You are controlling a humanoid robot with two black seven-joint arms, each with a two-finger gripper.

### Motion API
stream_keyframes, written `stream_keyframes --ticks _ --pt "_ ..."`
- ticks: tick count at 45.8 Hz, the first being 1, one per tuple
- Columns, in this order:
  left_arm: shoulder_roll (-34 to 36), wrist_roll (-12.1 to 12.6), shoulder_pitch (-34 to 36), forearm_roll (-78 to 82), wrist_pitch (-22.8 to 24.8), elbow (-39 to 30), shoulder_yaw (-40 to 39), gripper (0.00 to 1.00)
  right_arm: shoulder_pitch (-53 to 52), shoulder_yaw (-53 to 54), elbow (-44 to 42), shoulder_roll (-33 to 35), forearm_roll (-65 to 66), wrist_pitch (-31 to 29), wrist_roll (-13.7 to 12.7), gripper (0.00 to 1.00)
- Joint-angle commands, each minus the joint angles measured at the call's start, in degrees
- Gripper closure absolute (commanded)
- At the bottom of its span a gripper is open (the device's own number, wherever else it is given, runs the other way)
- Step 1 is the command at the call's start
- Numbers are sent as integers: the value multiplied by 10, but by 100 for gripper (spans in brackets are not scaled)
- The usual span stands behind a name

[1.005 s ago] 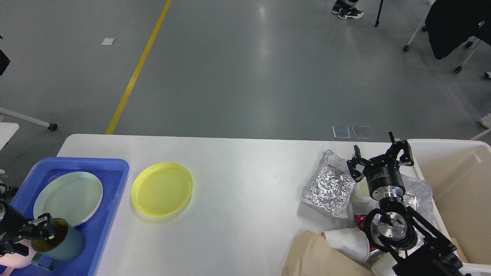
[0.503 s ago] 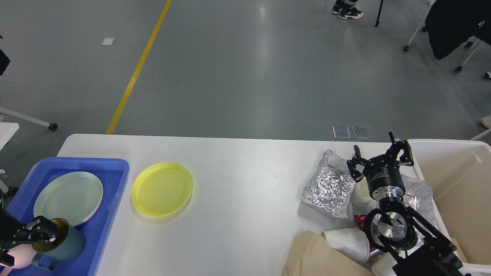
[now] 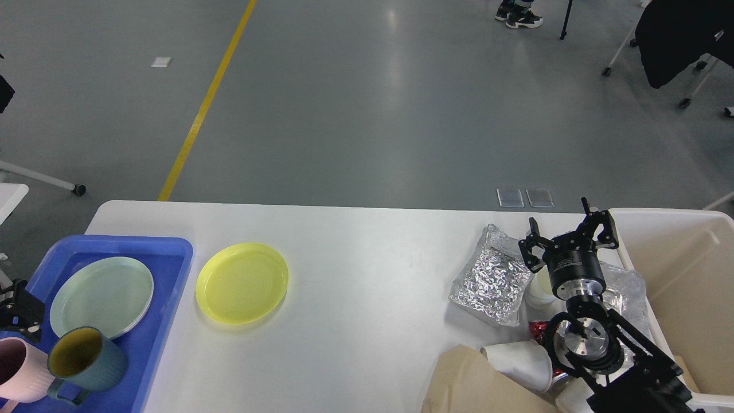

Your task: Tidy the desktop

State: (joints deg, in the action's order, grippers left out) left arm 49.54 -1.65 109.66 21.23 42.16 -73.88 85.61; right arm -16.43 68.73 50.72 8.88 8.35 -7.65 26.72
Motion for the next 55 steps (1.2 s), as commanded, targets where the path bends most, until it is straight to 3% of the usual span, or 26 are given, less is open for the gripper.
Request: stream_keyframes --ticks 1,10,18,30,35,42,55 --pt "-10 2 96 -2 51 -18 29 4 0 0 0 0 0 0 0 0" --pt "-67 3 216 -61 85 -40 77 4 0 0 0 0 0 0 0 0" --pt "-182 3 309 -168 85 -84 131 4 0 0 0 0 0 0 0 0" --pt "-328 7 405 -340 85 -154 127 4 0 0 -1 0 0 0 0 0" --pt "-367 5 422 -369 84 -180 115 4 0 0 -1 0 0 0 0 0" --pt "-352 2 425 -389 85 -190 96 4 0 0 -1 0 0 0 0 0" --pt "-334 1 364 -394 67 -179 58 4 0 0 0 0 0 0 0 0"
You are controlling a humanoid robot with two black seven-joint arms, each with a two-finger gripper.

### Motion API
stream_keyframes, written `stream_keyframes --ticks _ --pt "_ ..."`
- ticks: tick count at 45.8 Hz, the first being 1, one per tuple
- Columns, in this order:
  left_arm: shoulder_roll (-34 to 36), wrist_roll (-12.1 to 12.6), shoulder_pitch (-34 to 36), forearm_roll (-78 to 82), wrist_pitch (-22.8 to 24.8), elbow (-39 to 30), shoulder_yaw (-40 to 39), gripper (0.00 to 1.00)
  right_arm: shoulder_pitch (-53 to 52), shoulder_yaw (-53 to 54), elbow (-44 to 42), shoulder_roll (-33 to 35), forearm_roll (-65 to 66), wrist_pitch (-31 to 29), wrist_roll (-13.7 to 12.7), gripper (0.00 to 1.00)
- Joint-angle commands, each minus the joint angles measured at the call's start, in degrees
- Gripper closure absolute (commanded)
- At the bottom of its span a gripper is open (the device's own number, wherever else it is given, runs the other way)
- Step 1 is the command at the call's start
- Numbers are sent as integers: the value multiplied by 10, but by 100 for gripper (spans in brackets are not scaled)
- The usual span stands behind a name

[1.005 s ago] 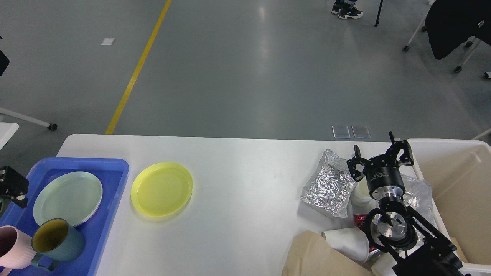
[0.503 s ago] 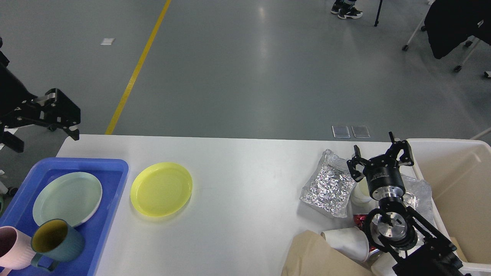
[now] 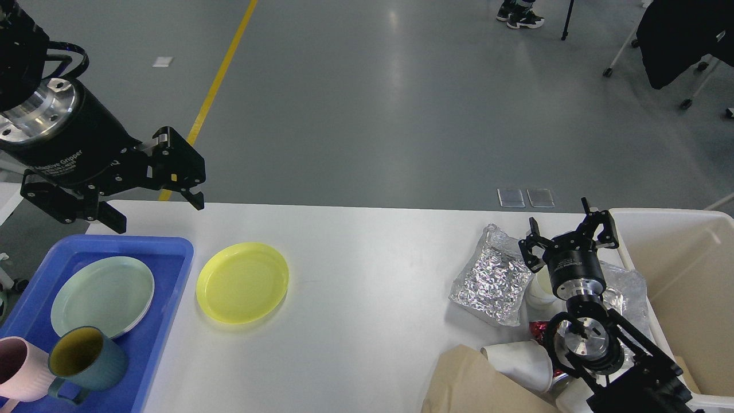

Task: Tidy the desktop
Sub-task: 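Move the left gripper to the edge of the yellow plate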

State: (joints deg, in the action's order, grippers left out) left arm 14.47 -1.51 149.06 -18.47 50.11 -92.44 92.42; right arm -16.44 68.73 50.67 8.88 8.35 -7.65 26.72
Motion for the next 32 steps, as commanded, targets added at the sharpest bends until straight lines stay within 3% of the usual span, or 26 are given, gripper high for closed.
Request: stream_keyframes --ticks 1,14,32 --pt "21 0 -37 3 -18 9 -11 4 0 0 0 0 0 0 0 0" --pt "32 0 -126 -14 -40 63 -15 6 0 0 0 0 0 0 0 0" --pt "83 11 -309 -137 -225 74 -34 6 0 0 0 0 0 0 0 0"
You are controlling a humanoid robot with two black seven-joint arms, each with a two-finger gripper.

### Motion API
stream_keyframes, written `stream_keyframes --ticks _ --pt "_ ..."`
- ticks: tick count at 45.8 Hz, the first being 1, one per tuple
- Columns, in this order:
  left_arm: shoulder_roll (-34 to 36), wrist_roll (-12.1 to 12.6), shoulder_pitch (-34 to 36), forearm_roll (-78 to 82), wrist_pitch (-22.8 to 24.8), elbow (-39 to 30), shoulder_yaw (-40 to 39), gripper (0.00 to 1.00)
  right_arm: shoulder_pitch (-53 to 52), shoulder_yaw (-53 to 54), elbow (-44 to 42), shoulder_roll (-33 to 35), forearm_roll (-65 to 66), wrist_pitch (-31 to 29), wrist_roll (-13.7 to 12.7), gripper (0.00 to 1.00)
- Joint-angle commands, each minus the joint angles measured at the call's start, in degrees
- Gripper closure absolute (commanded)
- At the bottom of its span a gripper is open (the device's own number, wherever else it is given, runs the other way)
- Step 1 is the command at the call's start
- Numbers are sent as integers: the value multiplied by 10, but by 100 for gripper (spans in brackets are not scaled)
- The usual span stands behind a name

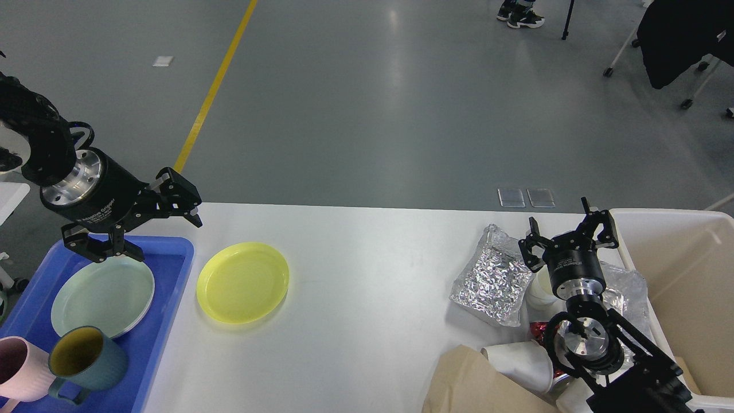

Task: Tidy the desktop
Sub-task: 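Move the left gripper to the edge of the yellow plate, then grip the yellow plate rim with the left gripper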

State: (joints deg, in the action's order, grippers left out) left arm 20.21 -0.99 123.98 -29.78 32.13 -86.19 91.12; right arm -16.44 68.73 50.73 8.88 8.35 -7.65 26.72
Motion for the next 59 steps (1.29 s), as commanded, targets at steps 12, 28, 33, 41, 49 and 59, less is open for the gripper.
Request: stream_keyframes --ticks 12,28,33,41,49,59 --pt "38 34 -190 -97 -124 39 -122 4 0 0 0 0 0 0 0 0" --pt "27 36 -331 -187 -226 105 -230 4 0 0 0 0 0 0 0 0" --pt "28 36 -372 -171 -248 136 -276 4 0 0 0 0 0 0 0 0" --pt "-8 43 -439 -124 -266 210 -314 4 0 0 0 0 0 0 0 0" --pt "-17 49 -452 -121 -291 233 -314 6 0 0 0 0 0 0 0 0" --pt "3 97 -463 -122 -344 203 -314 7 0 0 0 0 0 0 0 0"
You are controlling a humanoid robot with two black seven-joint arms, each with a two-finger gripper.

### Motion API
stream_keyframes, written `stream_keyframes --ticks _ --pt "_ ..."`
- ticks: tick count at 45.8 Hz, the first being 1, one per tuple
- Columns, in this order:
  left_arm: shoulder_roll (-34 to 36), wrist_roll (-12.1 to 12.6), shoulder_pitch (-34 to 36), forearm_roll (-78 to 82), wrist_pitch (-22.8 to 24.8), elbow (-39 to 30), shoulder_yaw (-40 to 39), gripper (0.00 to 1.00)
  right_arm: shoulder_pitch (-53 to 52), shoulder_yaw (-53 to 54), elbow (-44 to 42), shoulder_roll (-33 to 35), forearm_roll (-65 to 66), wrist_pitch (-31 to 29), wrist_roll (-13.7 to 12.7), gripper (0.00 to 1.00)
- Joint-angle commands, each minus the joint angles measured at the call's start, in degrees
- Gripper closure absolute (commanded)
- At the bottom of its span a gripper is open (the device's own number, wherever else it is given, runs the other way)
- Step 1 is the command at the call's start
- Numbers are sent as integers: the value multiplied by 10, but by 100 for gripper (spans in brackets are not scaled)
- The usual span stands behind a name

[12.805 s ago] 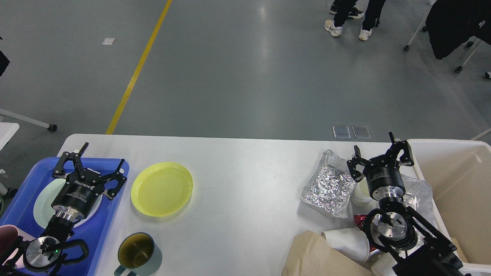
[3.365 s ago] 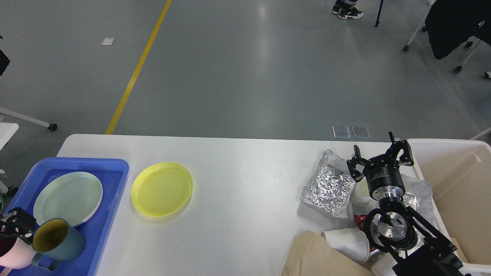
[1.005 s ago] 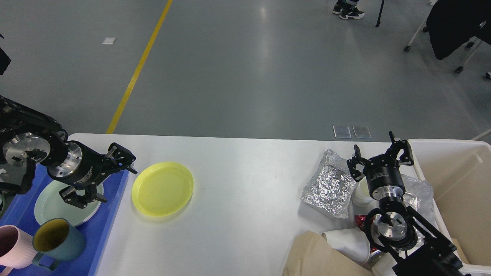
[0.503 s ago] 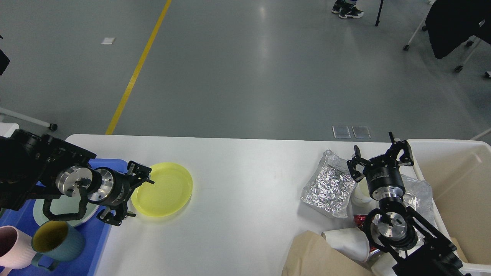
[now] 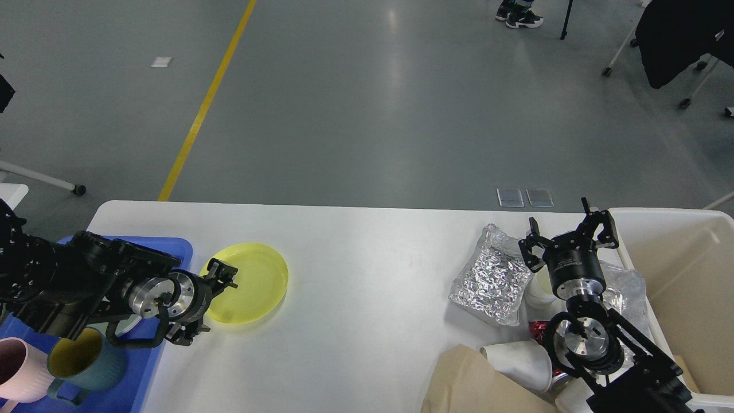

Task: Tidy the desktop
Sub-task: 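Grip the yellow plate rim with the left gripper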

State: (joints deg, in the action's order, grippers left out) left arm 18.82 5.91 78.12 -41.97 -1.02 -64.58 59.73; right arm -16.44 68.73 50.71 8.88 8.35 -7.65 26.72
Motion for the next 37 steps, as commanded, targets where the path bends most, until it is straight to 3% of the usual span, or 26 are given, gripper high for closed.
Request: stream_keyframes --ticks 1,15,22,26,37 --pt "22 30 -5 0 -15 -13 -1 7 0 0 0 0 0 0 0 0" --pt "47 17 -43 40 -16 9 -59 11 0 0 0 0 0 0 0 0" --pt "40 1 -66 73 -14 28 -64 28 0 0 0 0 0 0 0 0" --pt "41 -10 -67 96 -14 29 -62 31 0 0 0 0 0 0 0 0" --pt "43 -16 -81 120 -13 57 -69 50 0 0 0 0 0 0 0 0"
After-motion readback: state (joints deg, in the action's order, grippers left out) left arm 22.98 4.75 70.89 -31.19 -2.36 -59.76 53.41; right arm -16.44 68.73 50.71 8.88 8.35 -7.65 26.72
